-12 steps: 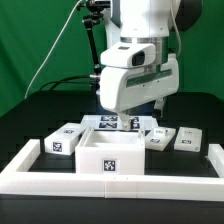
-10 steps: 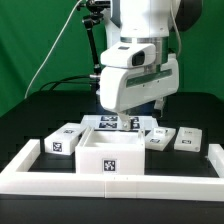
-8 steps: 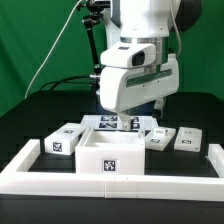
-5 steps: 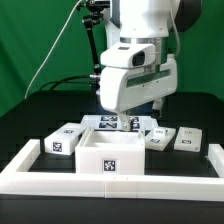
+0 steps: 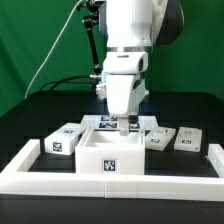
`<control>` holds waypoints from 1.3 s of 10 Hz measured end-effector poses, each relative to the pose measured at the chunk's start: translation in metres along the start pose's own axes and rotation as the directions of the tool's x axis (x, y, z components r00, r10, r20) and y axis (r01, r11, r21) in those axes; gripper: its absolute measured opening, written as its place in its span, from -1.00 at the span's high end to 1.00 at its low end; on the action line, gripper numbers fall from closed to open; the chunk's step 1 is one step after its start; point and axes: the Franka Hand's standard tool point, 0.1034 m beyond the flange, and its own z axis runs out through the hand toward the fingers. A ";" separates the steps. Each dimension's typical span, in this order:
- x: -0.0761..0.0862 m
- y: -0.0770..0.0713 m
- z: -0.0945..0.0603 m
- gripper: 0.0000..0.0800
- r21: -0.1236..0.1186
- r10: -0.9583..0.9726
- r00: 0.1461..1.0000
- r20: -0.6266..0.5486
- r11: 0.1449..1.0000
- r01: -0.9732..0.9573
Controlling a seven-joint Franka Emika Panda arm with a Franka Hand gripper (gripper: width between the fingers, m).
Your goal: Assemble cabinet
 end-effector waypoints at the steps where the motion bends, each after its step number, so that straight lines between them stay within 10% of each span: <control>1: 0.000 0.000 0.000 -1.00 0.000 0.001 1.000 0.000 1.000 -0.001; 9: 0.007 0.002 0.024 -0.94 -0.008 -0.117 0.993 -0.017 0.993 0.117; 13: 0.007 0.002 0.024 0.28 -0.007 -0.115 0.993 -0.017 0.993 0.115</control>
Offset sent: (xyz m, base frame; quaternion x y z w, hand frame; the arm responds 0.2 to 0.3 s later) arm 0.0110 0.0126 -0.0136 -0.0315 0.0096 -0.1109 0.9933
